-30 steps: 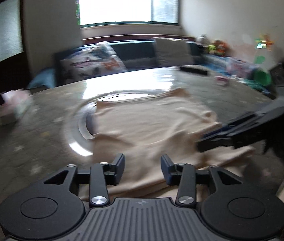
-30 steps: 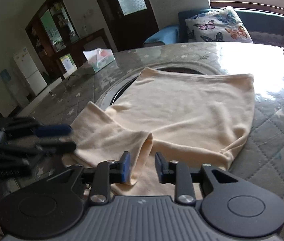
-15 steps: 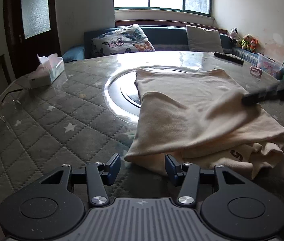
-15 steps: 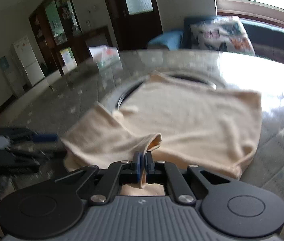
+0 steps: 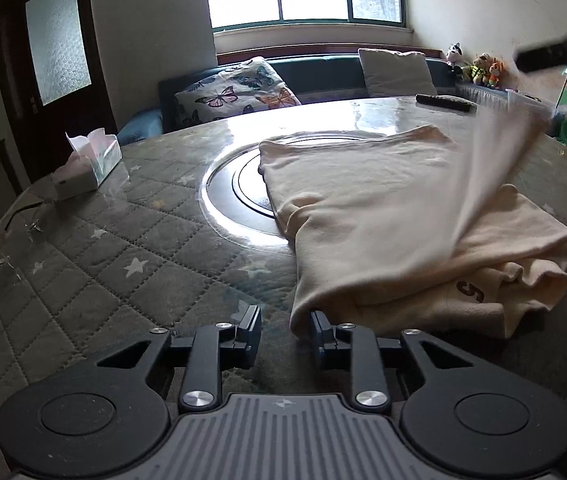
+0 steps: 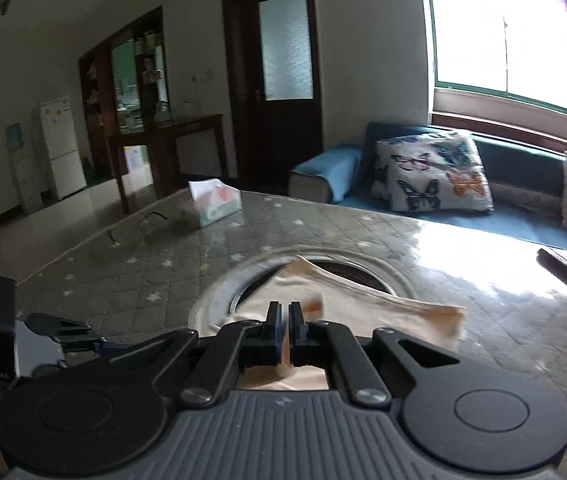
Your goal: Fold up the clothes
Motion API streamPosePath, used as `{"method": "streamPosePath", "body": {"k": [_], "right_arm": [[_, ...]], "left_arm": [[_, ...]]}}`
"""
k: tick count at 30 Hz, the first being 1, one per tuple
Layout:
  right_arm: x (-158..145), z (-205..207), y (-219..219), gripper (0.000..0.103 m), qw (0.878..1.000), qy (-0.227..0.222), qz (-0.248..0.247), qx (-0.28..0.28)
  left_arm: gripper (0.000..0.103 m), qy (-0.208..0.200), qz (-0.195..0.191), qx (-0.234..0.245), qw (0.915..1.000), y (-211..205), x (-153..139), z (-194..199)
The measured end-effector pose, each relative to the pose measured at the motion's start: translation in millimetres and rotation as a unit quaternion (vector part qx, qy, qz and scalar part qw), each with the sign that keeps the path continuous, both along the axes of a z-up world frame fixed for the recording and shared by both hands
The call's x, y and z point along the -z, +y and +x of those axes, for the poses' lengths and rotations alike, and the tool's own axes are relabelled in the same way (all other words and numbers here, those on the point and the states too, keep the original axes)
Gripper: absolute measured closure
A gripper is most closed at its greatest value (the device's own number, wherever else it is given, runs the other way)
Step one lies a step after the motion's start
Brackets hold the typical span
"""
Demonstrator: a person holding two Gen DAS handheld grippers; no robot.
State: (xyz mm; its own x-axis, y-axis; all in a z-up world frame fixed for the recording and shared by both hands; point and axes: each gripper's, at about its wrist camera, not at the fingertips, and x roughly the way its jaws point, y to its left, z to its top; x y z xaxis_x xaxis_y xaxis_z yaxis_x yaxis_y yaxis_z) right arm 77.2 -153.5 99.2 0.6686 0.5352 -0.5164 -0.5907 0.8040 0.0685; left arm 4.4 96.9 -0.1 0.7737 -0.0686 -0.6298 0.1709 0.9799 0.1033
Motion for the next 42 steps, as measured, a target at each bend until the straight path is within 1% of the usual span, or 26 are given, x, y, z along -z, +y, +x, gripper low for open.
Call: {"method": "streamPosePath", "body": {"k": [2, 7, 11, 13, 14, 16, 17, 19, 22, 23, 29, 31, 32, 34, 36, 38, 42], "right_arm": [[11, 0, -10, 0.1, 1.0, 0.017, -0.007, 0.016], [59, 7, -30, 0.1, 0.994, 0.09, -0.03, 0.055], [79, 13, -40, 0.089, 0.99, 0.13, -0.006, 0.06], [84, 17, -40, 0.087, 0.988, 0.141, 0.005, 0.056], [88, 19, -39, 0.08, 0.987, 0.149, 0.01, 0.052], [97, 24, -35, 0.073, 0.986, 0.159, 0.009, 0.052], [103, 25, -32, 0.073, 0.985, 0.162, 0.005, 0.052], [107, 23, -28, 0.074, 0.985, 0.165, 0.002, 0.046], [108, 18, -23, 0.096, 0.987, 0.158, -0.006, 0.039], [105, 16, -23, 0.098, 0.988, 0.15, -0.009, 0.039], [78, 7, -26, 0.099, 0.994, 0.099, -0.018, 0.049], [74, 5, -27, 0.099, 0.994, 0.088, -0.028, 0.058], [74, 5, -28, 0.099, 0.994, 0.087, -0.033, 0.061], [82, 9, -33, 0.099, 0.991, 0.108, -0.028, 0.067], [94, 14, -34, 0.098, 0.989, 0.129, -0.033, 0.069], [100, 15, -35, 0.096, 0.987, 0.135, -0.04, 0.072], [89, 13, -38, 0.092, 0.99, 0.111, -0.044, 0.072]], "left_arm": [[0.076, 0.001, 0.0, 0.004, 1.0, -1, 0, -2], [0.074, 0.004, 0.006, 0.015, 0.9999, -1, -3, -6], [0.074, 0.003, 0.007, 0.014, 0.9999, 2, -8, -6], [0.073, 0.003, 0.006, 0.01, 0.9999, 3, -10, -4], [0.07, 0.003, 0.004, 0.008, 1.0, 4, -10, -3], [0.068, 0.006, 0.005, 0.007, 0.9999, 3, -8, -1], [0.067, 0.008, 0.005, 0.008, 0.9999, 2, -7, 0], [0.067, 0.011, 0.005, 0.008, 0.9999, 1, -5, 1], [0.067, 0.013, 0.008, 0.01, 0.9998, -1, -2, 3], [0.067, 0.013, 0.009, 0.01, 0.9998, -1, -2, 3], [0.067, 0.011, 0.014, 0.013, 0.9998, 0, -1, 2], [0.067, 0.011, 0.014, 0.013, 0.9997, 0, -1, 2], [0.067, 0.011, 0.015, 0.014, 0.9997, 0, -1, 2], [0.066, 0.012, 0.017, 0.013, 0.9997, 1, -1, 1], [0.066, 0.014, 0.019, 0.015, 0.9996, 2, -3, -1], [0.066, 0.016, 0.022, 0.02, 0.9994, 5, -5, -5], [0.066, 0.014, 0.026, 0.016, 0.9994, 15, -17, -8]]}}
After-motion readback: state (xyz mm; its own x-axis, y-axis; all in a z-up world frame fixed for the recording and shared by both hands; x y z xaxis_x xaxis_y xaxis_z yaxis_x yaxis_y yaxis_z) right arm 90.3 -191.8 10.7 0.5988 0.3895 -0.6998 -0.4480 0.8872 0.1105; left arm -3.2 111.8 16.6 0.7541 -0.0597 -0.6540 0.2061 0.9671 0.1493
